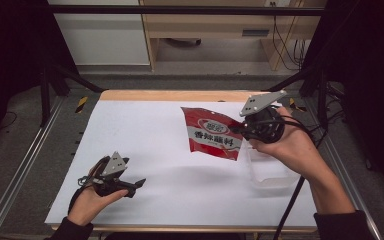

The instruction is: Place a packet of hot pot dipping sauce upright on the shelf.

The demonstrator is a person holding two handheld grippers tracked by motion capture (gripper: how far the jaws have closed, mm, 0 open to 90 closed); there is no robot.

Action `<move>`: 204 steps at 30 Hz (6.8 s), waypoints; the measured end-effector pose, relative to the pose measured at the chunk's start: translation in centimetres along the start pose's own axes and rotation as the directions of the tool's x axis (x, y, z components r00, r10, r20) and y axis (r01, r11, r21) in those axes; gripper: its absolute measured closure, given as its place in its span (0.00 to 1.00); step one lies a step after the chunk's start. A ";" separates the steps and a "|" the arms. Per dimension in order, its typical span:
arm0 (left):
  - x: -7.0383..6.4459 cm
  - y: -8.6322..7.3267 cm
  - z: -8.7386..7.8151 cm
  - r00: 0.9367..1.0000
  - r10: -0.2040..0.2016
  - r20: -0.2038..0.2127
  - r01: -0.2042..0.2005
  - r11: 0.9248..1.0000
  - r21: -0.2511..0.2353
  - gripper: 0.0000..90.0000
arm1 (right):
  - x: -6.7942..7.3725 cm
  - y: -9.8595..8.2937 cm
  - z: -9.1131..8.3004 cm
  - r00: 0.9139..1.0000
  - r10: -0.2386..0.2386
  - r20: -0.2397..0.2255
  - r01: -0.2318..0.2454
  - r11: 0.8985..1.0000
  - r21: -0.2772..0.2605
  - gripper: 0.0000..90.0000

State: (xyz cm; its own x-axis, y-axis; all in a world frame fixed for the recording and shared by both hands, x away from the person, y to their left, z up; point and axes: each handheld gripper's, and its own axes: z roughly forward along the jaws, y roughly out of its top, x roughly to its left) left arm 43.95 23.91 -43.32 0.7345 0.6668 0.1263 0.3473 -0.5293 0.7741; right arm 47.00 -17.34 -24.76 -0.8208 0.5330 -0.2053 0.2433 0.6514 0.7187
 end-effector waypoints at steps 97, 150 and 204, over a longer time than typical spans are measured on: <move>2.0 -3.2 0.0 0.992 -0.099 -0.084 0.096 0.995 -0.033 0.06 | -5.1 -17.7 -6.4 0.923 0.350 0.162 -0.350 0.936 -0.031 1.00; 1.8 -3.2 0.2 0.993 -0.093 -0.071 0.092 0.996 -0.017 0.06 | -5.6 -15.4 -7.1 0.905 0.321 0.278 -0.301 0.947 -0.113 0.23; 2.7 -3.4 -0.4 0.987 -0.121 -0.101 0.117 0.992 -0.047 0.06 | 4.4 -3.1 4.5 0.958 0.260 0.120 -0.229 0.948 -0.221 0.08</move>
State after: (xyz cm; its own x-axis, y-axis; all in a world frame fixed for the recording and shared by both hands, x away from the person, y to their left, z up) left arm 44.48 27.71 -45.31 0.6240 0.7757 0.0938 0.4032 -0.4225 0.8118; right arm 44.97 -14.54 -30.85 -0.6610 0.7450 -0.0900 0.3045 0.3759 0.8752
